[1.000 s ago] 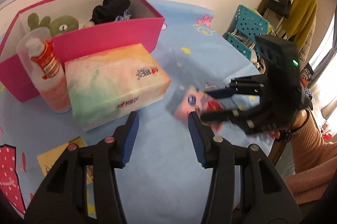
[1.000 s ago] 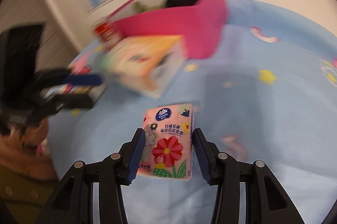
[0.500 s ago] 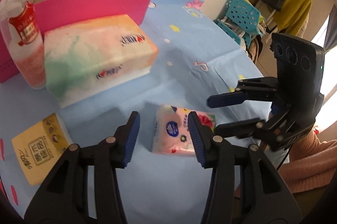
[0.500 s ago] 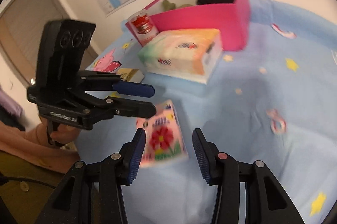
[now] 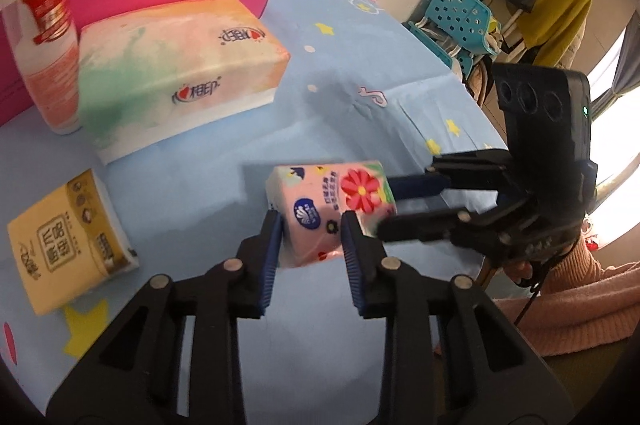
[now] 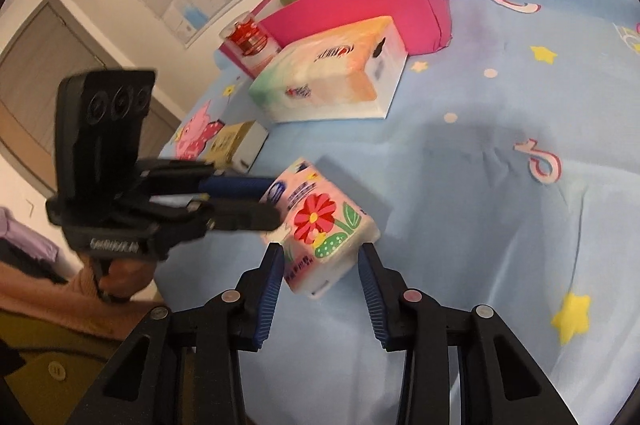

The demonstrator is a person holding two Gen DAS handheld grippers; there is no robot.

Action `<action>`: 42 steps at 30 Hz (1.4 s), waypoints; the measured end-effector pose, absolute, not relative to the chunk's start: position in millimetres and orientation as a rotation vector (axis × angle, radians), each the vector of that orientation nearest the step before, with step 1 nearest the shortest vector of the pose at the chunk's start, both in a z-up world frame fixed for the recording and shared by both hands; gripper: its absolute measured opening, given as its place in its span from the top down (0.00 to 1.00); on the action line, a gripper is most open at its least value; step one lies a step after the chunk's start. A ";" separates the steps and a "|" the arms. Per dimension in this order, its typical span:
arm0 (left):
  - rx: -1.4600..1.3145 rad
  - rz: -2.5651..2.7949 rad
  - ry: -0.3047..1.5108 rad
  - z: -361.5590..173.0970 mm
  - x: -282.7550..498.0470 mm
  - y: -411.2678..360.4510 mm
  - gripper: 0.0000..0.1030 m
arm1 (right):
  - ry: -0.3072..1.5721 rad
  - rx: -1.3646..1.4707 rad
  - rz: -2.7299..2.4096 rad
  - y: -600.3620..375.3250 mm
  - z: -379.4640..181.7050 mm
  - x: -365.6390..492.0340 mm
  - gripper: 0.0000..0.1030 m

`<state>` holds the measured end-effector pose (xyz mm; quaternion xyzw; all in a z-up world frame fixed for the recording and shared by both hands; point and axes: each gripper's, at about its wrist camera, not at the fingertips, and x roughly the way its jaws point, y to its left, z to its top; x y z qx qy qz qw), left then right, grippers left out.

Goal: Organize soft objects
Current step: 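Grasp the floral tissue pack with the right gripper and lift, then carry the floral pack into the pink box and open the right gripper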

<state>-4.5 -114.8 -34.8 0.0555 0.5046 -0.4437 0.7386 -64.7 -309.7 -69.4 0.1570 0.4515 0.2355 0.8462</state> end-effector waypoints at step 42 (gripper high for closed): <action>0.134 -0.798 0.918 18.5 -1.9 -97.7 0.68 | 0.792 0.253 0.504 -283.1 -12.4 -37.2 0.63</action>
